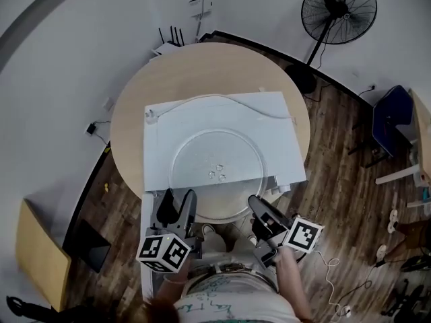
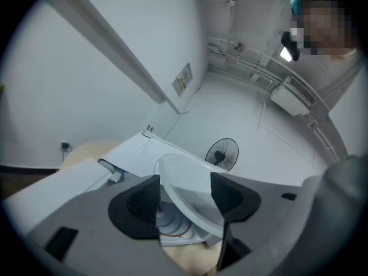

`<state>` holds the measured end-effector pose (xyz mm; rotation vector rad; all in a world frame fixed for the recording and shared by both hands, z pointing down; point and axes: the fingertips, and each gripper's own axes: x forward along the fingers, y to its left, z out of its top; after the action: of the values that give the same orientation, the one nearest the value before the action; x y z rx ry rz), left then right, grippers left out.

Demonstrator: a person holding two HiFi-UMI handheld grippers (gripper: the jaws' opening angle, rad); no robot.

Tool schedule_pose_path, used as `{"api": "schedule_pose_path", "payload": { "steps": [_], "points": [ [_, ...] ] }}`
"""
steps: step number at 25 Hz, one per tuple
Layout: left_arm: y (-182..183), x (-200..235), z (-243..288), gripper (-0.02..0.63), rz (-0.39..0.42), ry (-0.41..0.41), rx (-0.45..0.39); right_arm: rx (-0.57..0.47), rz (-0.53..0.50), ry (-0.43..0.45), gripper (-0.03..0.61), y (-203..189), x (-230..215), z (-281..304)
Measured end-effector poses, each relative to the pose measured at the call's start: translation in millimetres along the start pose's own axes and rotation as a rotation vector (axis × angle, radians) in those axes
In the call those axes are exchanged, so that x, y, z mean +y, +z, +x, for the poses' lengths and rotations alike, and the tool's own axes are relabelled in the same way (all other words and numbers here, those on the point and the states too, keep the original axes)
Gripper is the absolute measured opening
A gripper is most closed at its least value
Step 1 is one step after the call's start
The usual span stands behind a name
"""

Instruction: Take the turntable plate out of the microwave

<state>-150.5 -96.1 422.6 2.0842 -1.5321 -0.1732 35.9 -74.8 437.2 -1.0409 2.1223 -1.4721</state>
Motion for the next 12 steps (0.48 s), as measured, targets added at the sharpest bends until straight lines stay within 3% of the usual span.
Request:
{"api": "schedule_pose_path", "payload": {
  "steps": [3, 5, 8, 12],
  "points": [
    [8.7, 2.4, -7.3, 0.273, 0.195, 0.089, -0.028, 0.002, -0.003, -0.011, 0.061, 4.6, -1.5, 6.3],
    [15.5, -1.5, -13.2, 0.283, 0.295, 0.107, -0.035, -0.010, 0.028, -0.017, 0.050, 7.3, -5.1, 7.4],
    [15.4, -16.3, -25.6, 0.299, 0.331, 0.061, -0.010, -0.022, 0.041, -0.029, 0.046, 10.3, -8.9, 8.3],
    [-13.1, -36.6, -45.6, 0.305, 0.377, 0.006, 0.088, -0.033, 0.053, -0.020, 0.038, 14.0, -9.4, 11.2]
  ]
}}
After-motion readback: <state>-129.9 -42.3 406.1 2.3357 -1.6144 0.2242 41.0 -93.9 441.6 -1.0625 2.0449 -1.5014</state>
